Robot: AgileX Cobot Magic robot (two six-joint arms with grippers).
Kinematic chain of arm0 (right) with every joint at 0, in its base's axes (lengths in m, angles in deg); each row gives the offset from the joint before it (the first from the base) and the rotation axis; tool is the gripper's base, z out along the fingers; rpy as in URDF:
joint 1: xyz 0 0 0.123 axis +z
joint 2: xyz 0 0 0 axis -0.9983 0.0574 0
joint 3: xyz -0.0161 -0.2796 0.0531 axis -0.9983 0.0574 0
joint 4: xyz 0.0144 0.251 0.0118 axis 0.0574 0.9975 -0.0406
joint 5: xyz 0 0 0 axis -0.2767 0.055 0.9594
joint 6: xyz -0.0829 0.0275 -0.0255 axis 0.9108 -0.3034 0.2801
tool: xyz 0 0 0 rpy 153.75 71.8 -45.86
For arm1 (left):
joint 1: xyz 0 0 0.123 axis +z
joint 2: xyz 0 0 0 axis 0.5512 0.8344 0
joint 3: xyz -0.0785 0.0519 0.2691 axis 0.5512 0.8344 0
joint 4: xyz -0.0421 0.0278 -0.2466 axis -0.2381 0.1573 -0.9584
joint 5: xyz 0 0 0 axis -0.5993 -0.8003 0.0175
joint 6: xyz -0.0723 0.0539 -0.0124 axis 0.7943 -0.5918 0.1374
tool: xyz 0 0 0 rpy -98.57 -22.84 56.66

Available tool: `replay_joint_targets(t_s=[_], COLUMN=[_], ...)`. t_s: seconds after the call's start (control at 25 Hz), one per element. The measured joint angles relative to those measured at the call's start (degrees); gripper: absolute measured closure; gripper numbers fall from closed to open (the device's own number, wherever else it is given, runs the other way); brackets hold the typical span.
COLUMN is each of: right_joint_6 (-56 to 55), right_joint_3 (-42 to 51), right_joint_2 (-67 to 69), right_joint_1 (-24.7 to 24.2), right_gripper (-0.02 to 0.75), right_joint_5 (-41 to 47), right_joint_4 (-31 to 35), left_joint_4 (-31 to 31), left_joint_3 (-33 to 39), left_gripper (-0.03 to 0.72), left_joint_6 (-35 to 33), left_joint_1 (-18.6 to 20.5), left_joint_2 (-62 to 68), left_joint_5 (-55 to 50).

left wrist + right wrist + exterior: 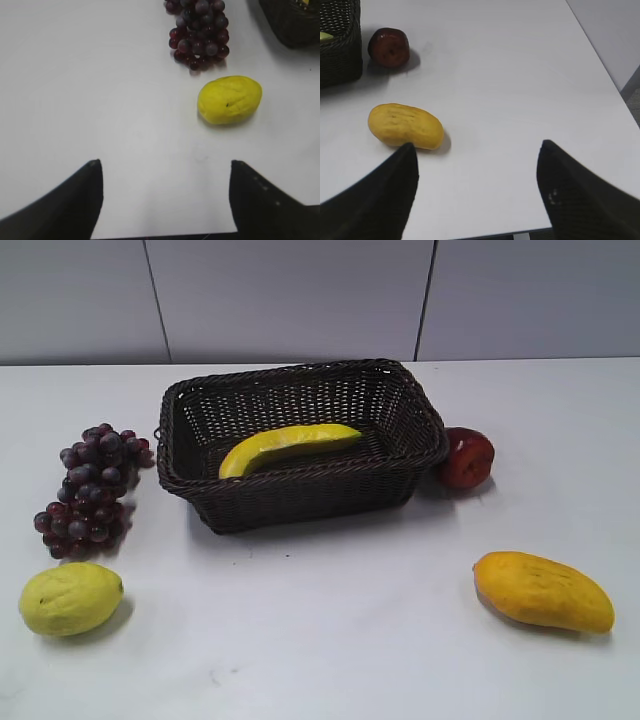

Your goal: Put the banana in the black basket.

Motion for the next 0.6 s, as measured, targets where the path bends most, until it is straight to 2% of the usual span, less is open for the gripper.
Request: replay_joint_targets(t_s=[0.12, 0.6], right_joint_6=[0.0, 0.0], right_joint_3=[0.0, 0.0], right_joint_2=[0.0, 0.0], right_joint_1=[0.0, 0.0], right_gripper=[0.148, 0.148], right_joint_5=[0.0, 0.0], right_joint_4=[0.0, 0.0], left_joint_4=[0.0, 0.0], left_joint_3=[2.33, 2.74], left_gripper=[0.109, 0.122], left_joint_6=[0.0, 0.0], left_joint_1=[0.0, 0.0], left_joint_2=[-1.83, -2.07], left_joint_5=[0.9, 1.6])
